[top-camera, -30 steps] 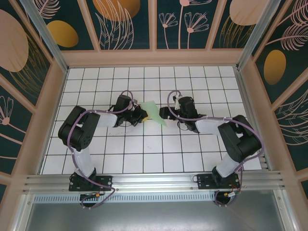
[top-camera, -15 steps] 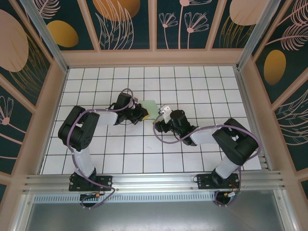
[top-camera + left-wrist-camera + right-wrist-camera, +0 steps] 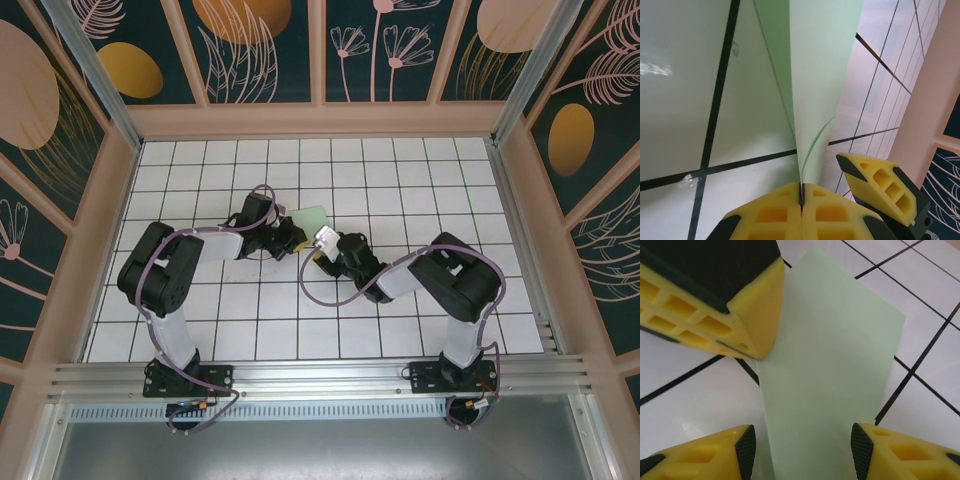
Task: Fold a paper plane with a square sheet of paper (pick it up from the middle)
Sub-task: Fold the wing for the fifth time at the center of the table.
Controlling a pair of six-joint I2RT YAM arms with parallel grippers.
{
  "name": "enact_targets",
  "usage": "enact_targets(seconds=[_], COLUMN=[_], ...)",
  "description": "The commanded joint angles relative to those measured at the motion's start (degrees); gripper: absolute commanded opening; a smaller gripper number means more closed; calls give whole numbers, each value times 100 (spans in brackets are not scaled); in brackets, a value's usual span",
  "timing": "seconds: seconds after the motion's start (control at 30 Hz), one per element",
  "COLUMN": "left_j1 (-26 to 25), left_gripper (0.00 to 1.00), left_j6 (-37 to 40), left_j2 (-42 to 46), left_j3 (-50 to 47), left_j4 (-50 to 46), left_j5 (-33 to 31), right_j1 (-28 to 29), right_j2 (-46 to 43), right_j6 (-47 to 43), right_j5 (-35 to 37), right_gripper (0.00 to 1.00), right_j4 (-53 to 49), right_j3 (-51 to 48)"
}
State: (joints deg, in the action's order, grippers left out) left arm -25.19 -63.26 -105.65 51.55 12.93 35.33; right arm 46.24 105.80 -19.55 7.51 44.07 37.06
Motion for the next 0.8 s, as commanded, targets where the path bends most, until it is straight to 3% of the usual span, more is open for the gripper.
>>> enact_targets(seconds=[0.0, 0.43, 0.57, 0.77], left_j1=[-39, -41, 3, 278], left_gripper=[6, 8, 22, 43], left_j6=[149, 170, 218, 270], left_j2=[252, 308, 339, 416], left_j3=[14, 57, 195, 384], left_j4=[-206, -310, -344, -335], left_j5=[-23, 5, -17, -91], right_j1=[95, 150, 135, 46], right_j2=[129, 283, 245, 139], right_j6=[-287, -296, -205, 176], right_j5=[120, 63, -21, -377], right_gripper=[52, 27, 17, 10], right_j4=[272, 269, 236, 7], right_j3=[196, 332, 311, 319])
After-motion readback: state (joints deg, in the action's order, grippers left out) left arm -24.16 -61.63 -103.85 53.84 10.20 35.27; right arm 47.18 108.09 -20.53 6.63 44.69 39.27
